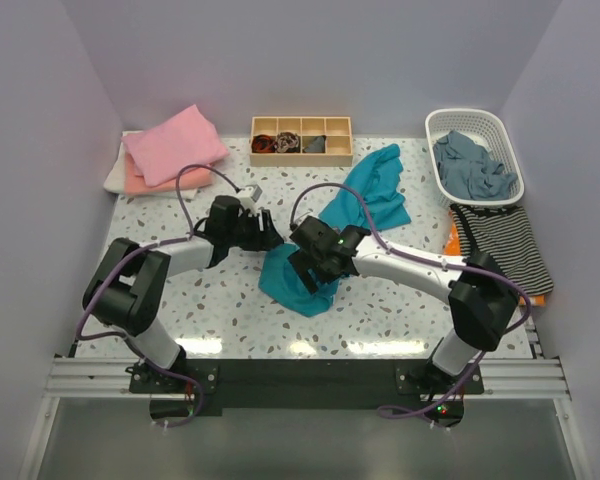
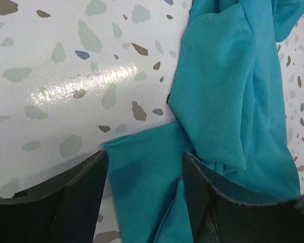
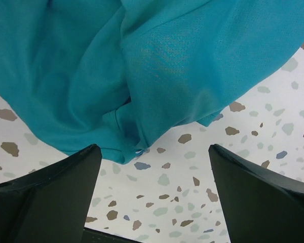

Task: Fold and stack the t-shirts
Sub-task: Flatten the tshirt out

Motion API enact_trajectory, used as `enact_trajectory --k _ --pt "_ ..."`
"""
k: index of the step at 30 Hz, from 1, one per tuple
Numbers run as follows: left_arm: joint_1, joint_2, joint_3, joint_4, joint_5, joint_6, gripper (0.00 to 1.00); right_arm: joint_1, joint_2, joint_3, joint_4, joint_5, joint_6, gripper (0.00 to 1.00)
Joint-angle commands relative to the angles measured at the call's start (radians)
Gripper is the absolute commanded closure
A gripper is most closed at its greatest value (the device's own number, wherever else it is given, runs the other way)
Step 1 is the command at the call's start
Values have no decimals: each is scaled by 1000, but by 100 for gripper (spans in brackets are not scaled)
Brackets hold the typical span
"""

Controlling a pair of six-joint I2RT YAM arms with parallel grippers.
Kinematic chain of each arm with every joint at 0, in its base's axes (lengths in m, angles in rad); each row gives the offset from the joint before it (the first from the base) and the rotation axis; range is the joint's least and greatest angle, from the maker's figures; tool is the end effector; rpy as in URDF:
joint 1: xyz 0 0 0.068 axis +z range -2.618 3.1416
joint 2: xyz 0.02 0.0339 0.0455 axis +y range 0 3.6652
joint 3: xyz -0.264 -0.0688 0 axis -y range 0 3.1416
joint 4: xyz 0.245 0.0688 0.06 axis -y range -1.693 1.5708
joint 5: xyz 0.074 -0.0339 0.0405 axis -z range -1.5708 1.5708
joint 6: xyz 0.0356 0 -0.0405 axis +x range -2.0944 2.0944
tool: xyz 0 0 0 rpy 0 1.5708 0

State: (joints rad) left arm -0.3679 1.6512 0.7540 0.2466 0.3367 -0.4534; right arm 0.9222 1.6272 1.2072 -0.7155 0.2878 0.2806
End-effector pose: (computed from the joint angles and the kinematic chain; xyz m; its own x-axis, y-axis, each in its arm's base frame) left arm 0.3005 -0.1284 0.1574 -0.7642 -0.1485 -0.6277 0.2781 0.8021 -0.5284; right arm 0.2066 0.2558 0.2339 -0.7179 -0.5075 -0.4765 -0.5131 0.8483 -0.1305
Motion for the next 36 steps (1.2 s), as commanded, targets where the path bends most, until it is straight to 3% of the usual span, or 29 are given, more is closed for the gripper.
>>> enact_trajectory --k 1,3,6,7,8,9,10,14,19,24,25,31,36 --pt "-8 7 -10 65 -7 -8 36 10 33 17 7 97 19 9" --pt "-8 13 -13 74 -8 -10 36 10 66 26 7 177 34 11" --pt "-9 21 -10 75 -5 -8 38 9 92 40 21 254 40 37" --pt "-9 24 -10 76 -7 -5 39 9 92 46 34 269 37 49" --pt "-9 22 -10 74 -8 -4 39 9 83 63 37 304 31 72" --pt "-9 22 -7 71 -11 1 40 7 71 74 37 321 28 88" --pt "-9 21 -7 65 -14 4 40 7 56 89 19 349 32 100" --pt "-9 -1 17 30 -42 25 40 4 -94 187 -44 460 25 100" --pt "-9 -16 64 0 -48 44 39 -6 -335 252 -148 721 20 100" --pt "-9 -11 122 -4 -24 38 38 -25 -437 293 -369 882 253 100" --pt "-9 -11 128 -6 -21 38 37 -25 -449 296 -468 890 309 100" --pt "-12 19 166 20 27 30 36 -25 -559 239 -646 863 552 100" --pt "-49 146 326 16 104 44 34 -25 -576 256 -878 929 799 100"
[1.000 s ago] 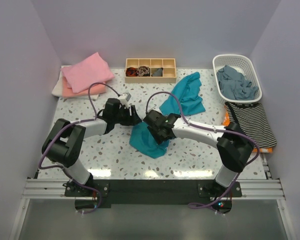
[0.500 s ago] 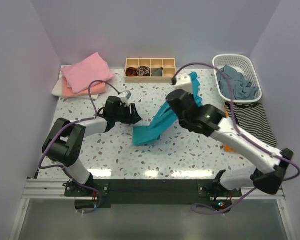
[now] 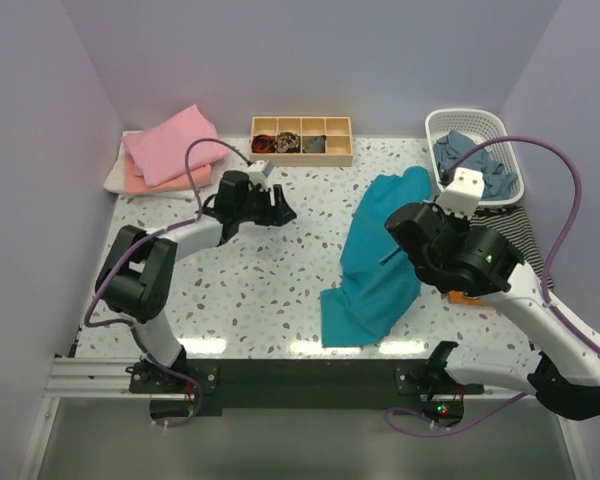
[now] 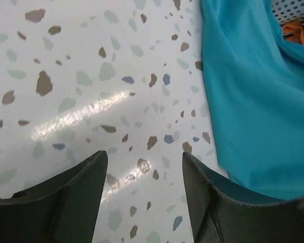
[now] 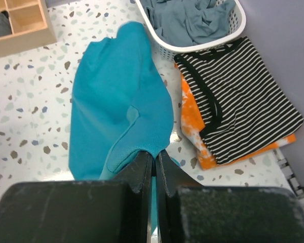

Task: Fold and stack the t-shirts
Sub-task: Flatten the tshirt out

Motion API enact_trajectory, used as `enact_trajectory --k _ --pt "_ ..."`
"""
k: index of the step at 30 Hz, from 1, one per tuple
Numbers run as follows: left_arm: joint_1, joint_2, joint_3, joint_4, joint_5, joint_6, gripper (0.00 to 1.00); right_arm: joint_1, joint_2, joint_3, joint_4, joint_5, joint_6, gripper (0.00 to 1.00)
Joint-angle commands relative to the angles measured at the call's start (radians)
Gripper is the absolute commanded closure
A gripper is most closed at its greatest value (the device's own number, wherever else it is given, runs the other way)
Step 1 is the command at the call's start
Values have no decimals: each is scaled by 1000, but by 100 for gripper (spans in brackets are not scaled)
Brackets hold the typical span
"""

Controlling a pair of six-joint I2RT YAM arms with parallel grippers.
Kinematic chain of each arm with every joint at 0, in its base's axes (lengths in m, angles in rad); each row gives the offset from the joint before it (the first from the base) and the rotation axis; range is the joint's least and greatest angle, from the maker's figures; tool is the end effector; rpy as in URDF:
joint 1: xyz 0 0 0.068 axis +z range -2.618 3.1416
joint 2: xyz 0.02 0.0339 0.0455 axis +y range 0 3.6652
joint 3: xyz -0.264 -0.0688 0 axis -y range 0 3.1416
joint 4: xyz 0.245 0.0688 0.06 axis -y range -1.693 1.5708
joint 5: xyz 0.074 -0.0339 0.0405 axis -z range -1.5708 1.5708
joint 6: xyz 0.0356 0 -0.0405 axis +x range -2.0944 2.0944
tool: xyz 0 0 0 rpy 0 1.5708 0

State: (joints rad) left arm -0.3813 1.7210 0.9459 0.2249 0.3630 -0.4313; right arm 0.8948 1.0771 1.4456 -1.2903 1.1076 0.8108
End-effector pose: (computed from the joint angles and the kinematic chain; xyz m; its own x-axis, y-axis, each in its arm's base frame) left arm 0.3368 -0.1487 0.1898 -0.7037 -0.1389 -0.6967 0.3683 0.7673 -0.5250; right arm 0.1226 0.1019 0.4186 -0.3508 0.0802 -0.9330 0.3543 0.9337 -0.0529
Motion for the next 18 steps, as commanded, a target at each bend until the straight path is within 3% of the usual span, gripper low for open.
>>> enact_trajectory --k 1,7,11,18 --pt "-54 125 193 36 88 25 34 0 -45 4 -303 106 284 100" --pt "-131 389 524 -13 195 37 31 -2 -82 -20 -291 100 380 100" --pt "-183 569 743 -45 298 36 32 -2 -45 -36 -210 103 272 100" --pt "-266 758 932 -62 271 25 30 -2 -43 -67 -86 90 179 100"
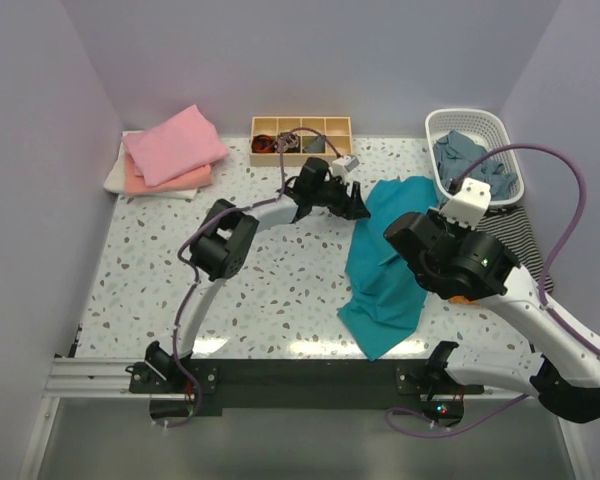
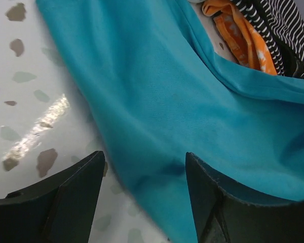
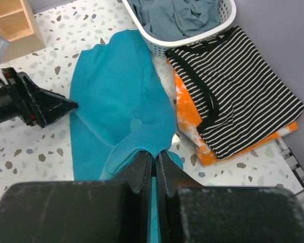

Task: Fold and stack the t-shirts
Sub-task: Flatten the tshirt out

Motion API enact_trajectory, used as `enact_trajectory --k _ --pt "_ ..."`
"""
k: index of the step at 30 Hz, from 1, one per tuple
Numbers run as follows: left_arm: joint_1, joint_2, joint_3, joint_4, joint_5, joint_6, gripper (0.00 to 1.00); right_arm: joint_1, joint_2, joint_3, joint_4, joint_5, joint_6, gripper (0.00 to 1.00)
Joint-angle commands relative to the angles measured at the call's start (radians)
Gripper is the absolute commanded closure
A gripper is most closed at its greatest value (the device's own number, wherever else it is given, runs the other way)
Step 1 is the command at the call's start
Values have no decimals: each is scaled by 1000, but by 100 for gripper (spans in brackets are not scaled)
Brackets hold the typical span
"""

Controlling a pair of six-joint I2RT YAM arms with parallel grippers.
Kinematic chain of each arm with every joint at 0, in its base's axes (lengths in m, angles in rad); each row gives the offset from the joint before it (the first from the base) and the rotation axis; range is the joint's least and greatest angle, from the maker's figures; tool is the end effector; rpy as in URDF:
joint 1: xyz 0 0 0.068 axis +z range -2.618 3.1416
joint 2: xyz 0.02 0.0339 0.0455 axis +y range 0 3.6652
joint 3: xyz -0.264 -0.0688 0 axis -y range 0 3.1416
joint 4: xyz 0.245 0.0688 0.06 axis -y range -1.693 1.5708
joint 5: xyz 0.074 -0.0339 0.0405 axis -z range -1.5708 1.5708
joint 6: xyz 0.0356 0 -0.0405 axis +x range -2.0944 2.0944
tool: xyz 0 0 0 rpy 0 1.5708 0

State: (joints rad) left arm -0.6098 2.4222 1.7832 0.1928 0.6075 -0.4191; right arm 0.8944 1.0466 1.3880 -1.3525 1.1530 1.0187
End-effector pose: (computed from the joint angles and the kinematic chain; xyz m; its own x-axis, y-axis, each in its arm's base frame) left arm 0.4344 -0.3283 0.1450 -0.6863 0.0719 -0.7238 0.6712 0.4460 -0.5921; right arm 0.1165 0.0932 0.4057 -0.2890 0.1919 -0.9379 0.4450 0.8943 0.0458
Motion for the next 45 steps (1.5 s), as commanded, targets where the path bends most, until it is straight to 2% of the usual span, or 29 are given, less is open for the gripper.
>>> enact_trajectory --k 1,5,6,8,9,11,14,15,17,18,20,21,24,28,31,34,35,36,37,38,41,45 --pt "-44 84 114 -35 20 14 30 -2 -14 -12 -19 42 -34 100" --pt "-68 118 124 -29 -5 13 29 -2 -23 -26 -1 39 -49 100" --pt "-76 123 127 -30 -9 13 37 -2 -23 -29 10 34 -54 100" --pt "-84 126 131 -45 -38 20 68 -2 -25 -41 29 27 -77 100" --pt "-85 109 122 -67 -55 23 100 -2 -26 -44 61 11 -89 100" --pt "-85 54 70 -76 -126 46 100 0 -31 -69 130 -15 -190 100" --pt "-71 -188 -163 -35 -282 65 100 -2 -42 -98 278 -85 -317 100" --pt "-50 -348 -294 -23 -314 71 100 -2 -42 -98 314 -90 -331 100" --pt "-28 -527 -425 -29 -444 97 100 -2 -40 -95 337 -88 -359 100" --pt "-1 -695 -526 -56 -475 109 100 -2 -42 -90 358 -85 -367 100" --pt "24 -843 -594 -111 -541 131 100 -2 -46 -93 387 -81 -396 100" --pt "36 -964 -629 -191 -560 137 100 0 -46 -99 423 -82 -407 100" --pt "35 -1169 -700 -350 -632 105 100 -2 -40 -122 481 -84 -442 100" --pt "30 -1371 -812 -502 -753 -4 100 -2 21 -142 515 -78 -445 100" --pt "27 -1477 -925 -587 -785 -81 100 -3 78 -165 546 -69 -439 100" --pt "25 -1519 -1040 -638 -767 -162 54 -11 125 -181 566 -67 -431 100" --pt "16 -1519 -1064 -665 -764 -196 27 -12 133 -184 572 -67 -433 100" --pt "10 -1519 -1096 -682 -769 -213 20 -15 147 -187 572 -67 -433 100" --pt "2 -1522 -1104 -702 -803 -234 7 -15 150 -190 570 -58 -427 100" --pt "-10 -1528 -1113 -716 -819 -254 0 -17 153 -193 569 -53 -425 100" --pt "-10 -1551 -1113 -698 -871 -236 0 -28 148 -195 553 -42 -410 100" --pt "-8 -1455 -1053 -607 -916 -167 0 -43 136 -210 567 -58 -420 100"
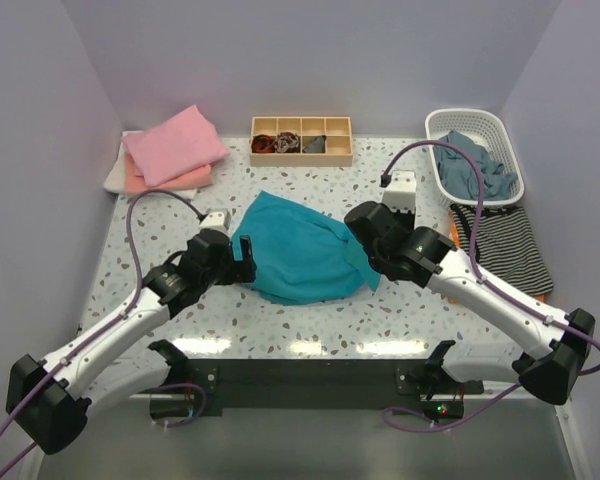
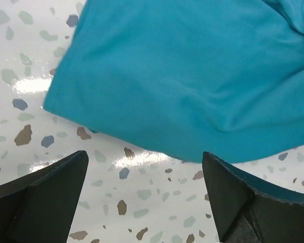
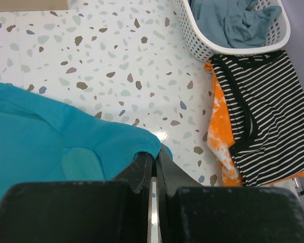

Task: Fold and stack the t-shirts
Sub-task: Flatten the tshirt out

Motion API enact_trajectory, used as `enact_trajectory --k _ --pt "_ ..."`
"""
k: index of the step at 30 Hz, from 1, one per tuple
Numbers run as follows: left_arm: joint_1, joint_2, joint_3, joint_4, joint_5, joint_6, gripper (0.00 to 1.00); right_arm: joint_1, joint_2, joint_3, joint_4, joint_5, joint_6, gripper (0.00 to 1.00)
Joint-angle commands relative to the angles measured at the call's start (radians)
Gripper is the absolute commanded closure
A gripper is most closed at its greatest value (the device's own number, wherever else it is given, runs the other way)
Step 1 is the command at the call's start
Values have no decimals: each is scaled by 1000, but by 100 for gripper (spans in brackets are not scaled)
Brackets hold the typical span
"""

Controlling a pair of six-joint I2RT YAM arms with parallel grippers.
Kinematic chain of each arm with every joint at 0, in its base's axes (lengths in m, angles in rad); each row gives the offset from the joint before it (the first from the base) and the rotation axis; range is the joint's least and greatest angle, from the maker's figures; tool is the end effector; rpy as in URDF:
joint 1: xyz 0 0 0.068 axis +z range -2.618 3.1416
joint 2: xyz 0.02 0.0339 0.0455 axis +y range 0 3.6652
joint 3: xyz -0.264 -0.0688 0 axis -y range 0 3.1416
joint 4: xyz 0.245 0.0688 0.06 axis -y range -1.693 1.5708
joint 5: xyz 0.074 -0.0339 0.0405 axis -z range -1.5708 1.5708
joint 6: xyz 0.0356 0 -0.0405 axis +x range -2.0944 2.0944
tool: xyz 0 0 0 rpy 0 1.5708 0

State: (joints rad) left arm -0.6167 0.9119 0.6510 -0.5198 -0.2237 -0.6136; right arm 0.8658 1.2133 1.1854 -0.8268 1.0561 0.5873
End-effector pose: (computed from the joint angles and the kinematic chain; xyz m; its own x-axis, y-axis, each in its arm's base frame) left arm 0.1578 -0.1022 0.2405 -0.7201 -0.1777 -0.6707 0.0254 0.9592 -0.2814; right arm 0.1754 0.1583 0.3449 -0.4095 -0.0604 -0.9103 0.2670 0.9462 -0.1829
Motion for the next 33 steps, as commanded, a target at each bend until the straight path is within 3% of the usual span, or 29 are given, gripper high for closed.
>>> enact_trajectory --k 1,5,9,18,23,33 --pt "-2 88 91 122 -112 46 0 -16 -31 -7 46 36 5 100" --pt "29 305 153 271 -163 112 0 -31 -18 -6 52 15 -6 100" --pt "124 465 208 457 -8 170 0 -39 -6 -10 75 -11 -21 100" --pt "190 818 458 690 56 293 0 -89 18 -24 140 -73 -64 100" --pt "219 1002 620 676 118 293 0 -139 22 -27 158 -110 -83 100" --pt "245 1213 769 641 142 301 0 -171 28 -40 178 -146 -92 100"
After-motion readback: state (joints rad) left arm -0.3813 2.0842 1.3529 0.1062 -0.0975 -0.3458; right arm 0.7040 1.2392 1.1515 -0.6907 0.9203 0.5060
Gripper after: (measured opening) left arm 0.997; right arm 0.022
